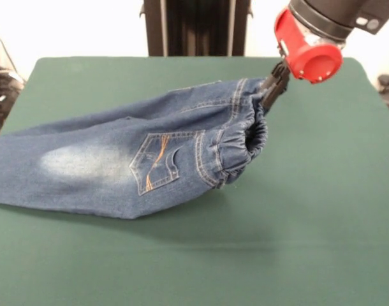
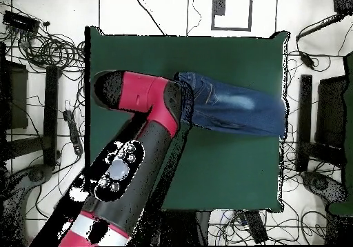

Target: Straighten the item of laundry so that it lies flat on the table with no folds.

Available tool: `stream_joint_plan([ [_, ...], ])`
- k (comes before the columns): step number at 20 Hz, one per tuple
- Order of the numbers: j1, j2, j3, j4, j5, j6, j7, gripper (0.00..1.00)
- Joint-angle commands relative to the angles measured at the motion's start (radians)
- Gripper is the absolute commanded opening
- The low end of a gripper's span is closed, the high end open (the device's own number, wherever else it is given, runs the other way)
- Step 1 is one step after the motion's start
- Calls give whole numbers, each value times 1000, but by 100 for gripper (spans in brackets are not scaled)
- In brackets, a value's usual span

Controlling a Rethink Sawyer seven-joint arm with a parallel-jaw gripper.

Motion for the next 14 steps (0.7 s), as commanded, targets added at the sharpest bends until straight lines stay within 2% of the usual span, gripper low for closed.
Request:
stream_joint_plan([
  [1, 65, -7, 26, -103, 122, 65, 401, 0],
  [14, 88, 30, -8, -177, 176, 125, 485, 0],
])
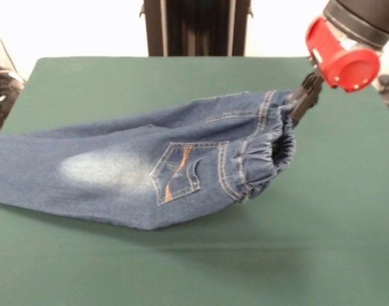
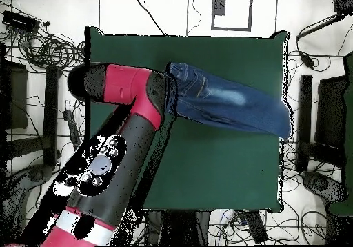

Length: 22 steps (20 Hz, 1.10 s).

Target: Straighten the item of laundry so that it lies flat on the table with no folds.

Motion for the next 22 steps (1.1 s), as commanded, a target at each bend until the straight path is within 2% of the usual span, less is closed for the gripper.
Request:
stream_joint_plan([
  [1, 56, -17, 40, -97, 116, 118, 388, 0],
  [9, 59, 20, 21, -163, 160, 142, 456, 0],
  [13, 64, 28, 14, -165, 150, 140, 433, 0],
  [14, 64, 27, 16, -163, 147, 135, 430, 100],
  [22, 57, 43, 6, -185, 155, 137, 443, 100],
])
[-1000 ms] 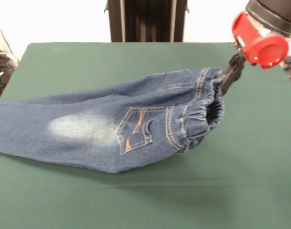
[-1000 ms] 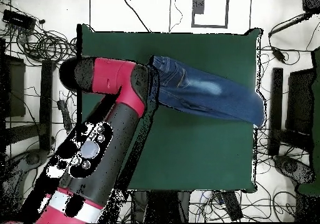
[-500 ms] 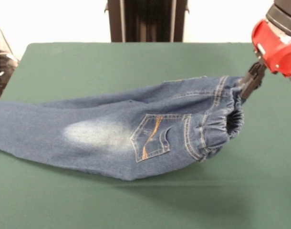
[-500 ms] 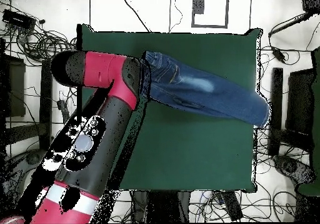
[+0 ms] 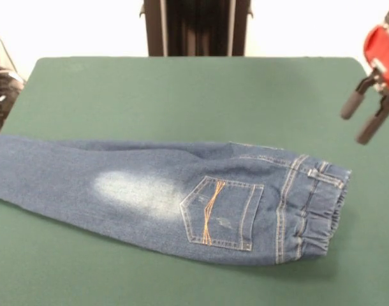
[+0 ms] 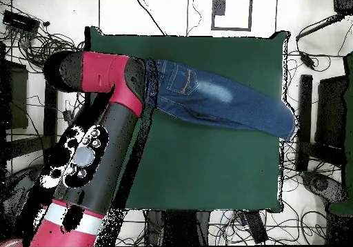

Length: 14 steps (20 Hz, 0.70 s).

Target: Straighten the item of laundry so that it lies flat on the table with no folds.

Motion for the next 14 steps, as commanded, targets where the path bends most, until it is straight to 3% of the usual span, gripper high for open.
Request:
stream_joint_plan([
  [1, 44, 2, 7, -55, 75, 92, 383, 100],
  [2, 45, 4, 13, -51, 91, 68, 405, 100],
  [6, 42, -71, 60, 31, 94, 45, 295, 100],
  [9, 43, -232, 61, 204, 20, 75, 88, 100],
  [14, 17, -363, 23, 324, -116, 97, -115, 100],
])
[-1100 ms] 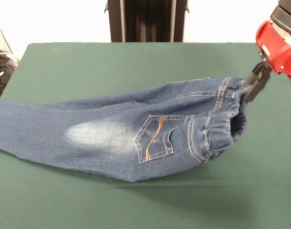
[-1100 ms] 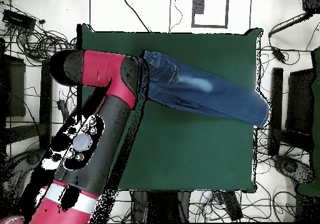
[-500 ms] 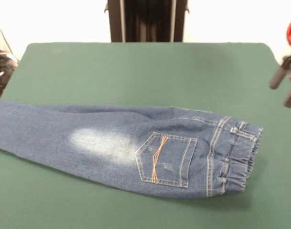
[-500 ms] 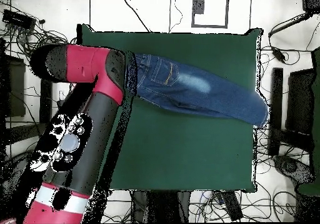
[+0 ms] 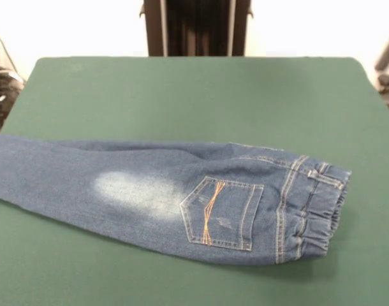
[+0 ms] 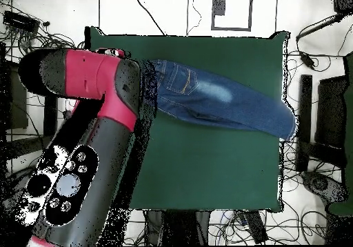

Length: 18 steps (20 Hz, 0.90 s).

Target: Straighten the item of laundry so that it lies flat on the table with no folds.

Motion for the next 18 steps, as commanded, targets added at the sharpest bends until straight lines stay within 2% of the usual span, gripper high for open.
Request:
stream_joint_plan([
  [1, -23, -247, 44, 281, -126, 70, -163, 100],
  [5, -79, -313, 103, 341, -178, -3, -223, 100],
  [8, -106, -329, 156, 351, -182, -14, -193, 100],
  [10, -108, -303, 190, 325, -159, -13, -118, 100],
  [11, -95, -265, 164, 271, -182, 35, -72, 100],
  [14, -84, -218, 154, 223, -199, 54, -3, 100],
  [18, -80, -211, 176, 233, -172, 28, 36, 100],
])
